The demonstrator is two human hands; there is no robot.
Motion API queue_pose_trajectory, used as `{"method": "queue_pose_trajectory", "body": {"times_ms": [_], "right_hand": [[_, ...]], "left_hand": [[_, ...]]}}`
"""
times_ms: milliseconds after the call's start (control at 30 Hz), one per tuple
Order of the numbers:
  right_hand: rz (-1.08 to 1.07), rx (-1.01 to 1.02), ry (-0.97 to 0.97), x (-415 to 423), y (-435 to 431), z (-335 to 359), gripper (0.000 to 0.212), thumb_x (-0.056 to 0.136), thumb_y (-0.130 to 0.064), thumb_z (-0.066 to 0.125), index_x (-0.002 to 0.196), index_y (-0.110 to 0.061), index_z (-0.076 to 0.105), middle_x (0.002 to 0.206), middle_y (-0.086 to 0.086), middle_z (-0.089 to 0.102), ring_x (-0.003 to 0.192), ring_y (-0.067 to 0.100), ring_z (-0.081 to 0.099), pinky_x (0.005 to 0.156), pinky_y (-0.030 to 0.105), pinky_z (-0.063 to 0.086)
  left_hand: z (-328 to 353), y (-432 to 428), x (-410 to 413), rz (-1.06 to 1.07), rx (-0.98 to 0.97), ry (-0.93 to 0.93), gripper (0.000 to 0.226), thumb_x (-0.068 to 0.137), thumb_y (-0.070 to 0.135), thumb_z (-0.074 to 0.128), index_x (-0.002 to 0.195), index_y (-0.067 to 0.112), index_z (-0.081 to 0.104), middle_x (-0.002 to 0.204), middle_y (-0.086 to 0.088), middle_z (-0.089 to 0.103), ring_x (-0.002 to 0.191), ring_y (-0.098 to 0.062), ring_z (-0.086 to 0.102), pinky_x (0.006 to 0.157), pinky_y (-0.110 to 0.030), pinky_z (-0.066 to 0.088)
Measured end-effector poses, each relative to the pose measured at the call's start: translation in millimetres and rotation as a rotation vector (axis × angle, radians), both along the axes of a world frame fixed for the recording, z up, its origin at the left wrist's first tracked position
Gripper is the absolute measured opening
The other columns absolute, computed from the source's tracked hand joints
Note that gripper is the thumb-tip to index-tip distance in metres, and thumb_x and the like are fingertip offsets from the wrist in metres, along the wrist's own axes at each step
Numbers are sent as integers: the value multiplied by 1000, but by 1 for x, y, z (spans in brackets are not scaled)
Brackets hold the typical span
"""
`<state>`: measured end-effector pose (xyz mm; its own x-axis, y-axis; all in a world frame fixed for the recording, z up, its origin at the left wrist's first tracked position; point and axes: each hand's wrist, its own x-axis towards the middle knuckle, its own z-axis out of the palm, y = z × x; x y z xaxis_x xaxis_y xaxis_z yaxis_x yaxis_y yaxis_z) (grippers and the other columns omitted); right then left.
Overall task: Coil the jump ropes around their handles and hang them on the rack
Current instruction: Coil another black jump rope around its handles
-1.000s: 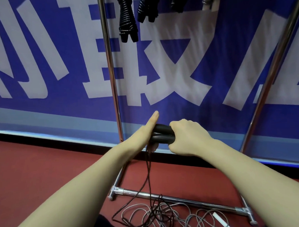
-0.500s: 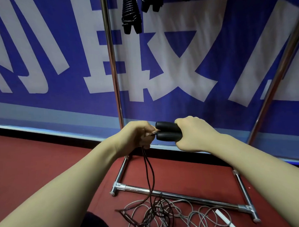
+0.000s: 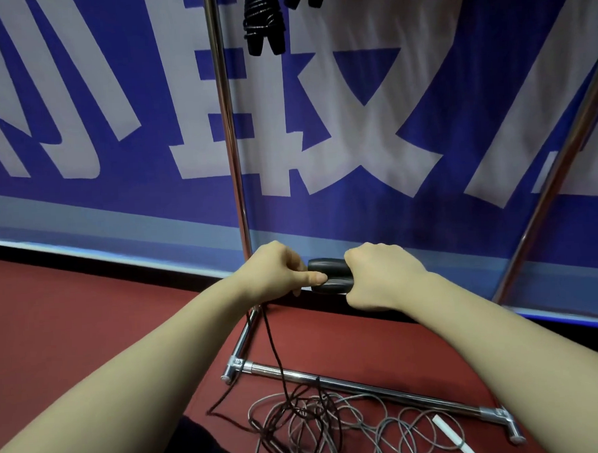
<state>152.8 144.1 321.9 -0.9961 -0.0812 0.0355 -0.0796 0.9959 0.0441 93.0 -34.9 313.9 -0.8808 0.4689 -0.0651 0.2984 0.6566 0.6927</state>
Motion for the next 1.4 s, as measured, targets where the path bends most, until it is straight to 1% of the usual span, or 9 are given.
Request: {"method": "queue_pose_trajectory", "body": {"times_ms": [267, 400, 500, 600, 733, 833, 933, 1200, 1400], "right_hand": [[-68, -53, 8, 5, -9, -8, 14, 76, -22, 56, 86, -17, 47, 74, -1, 47, 73, 27, 51, 64, 31, 39], [-98, -96, 63, 6, -8, 0, 14, 77, -21, 57, 84, -18, 45, 72, -3, 45, 72, 26, 49, 64, 31, 38], [-117, -99, 120, 5, -9, 3, 13, 78, -20, 56, 82, -17, 44, 69, -4, 43, 69, 24, 48, 62, 30, 36], [-139, -116, 155, 1, -12, 0, 13, 78, -20, 57, 85, -16, 45, 68, -4, 43, 68, 24, 49, 61, 29, 34], [-175, -161, 162, -2, -11, -3, 17, 79, -23, 60, 86, -15, 46, 69, -4, 45, 69, 24, 51, 60, 30, 35], [-201, -206, 165, -4, -8, -3, 25, 81, -32, 62, 79, -16, 43, 68, -5, 44, 69, 23, 50, 61, 30, 36], [-233, -247, 183, -8, -8, -1, 35, 81, -36, 65, 70, -19, 35, 68, -5, 45, 66, 22, 49, 59, 30, 36], [-256, -260, 201, -9, -11, -2, 29, 80, -31, 66, 86, -15, 43, 67, -5, 41, 68, 23, 49, 60, 30, 36], [-344, -512, 170, -10, -2, 7, 21, 77, -16, 60, 72, -16, 40, 71, 0, 50, 61, 18, 49, 52, 28, 36]], "left_hand": [[3, 10, 11, 83, -43, -86, 43, 80, 48, 75, 66, 9, 62, 62, -3, 50, 60, -18, 45, 60, -28, 37], [5, 17, 17, 191, 252, -204, 35, 83, 29, 70, 55, 11, 59, 47, 1, 30, 44, -16, 25, 46, -24, 21], [9, 23, 21, 257, 468, -335, 36, 92, 29, 56, 65, 5, 60, 45, 4, 22, 42, -13, 17, 43, -23, 16], [7, 25, 23, 274, 572, -384, 39, 97, 33, 58, 67, 7, 56, 43, 5, 31, 38, -10, 18, 40, -21, 17], [4, 28, 27, 270, 656, -453, 36, 99, 30, 57, 70, 10, 52, 55, -6, 61, 36, -9, 36, 37, -18, 26], [3, 33, 28, 284, 691, -456, 34, 99, 28, 57, 70, 12, 49, 70, -14, 70, 43, -13, 52, 42, -20, 32], [3, 38, 30, 286, 688, -380, 34, 98, 23, 57, 67, 13, 47, 66, -9, 67, 46, -12, 58, 46, -22, 33], [3, 43, 32, 267, 644, -281, 22, 94, 17, 57, 75, 8, 54, 60, -3, 62, 47, -11, 54, 46, -19, 37], [6, 38, 29, 1, 630, -211, 34, 100, 32, 53, 77, 8, 52, 62, -3, 54, 50, -12, 49, 51, -19, 41]]}}
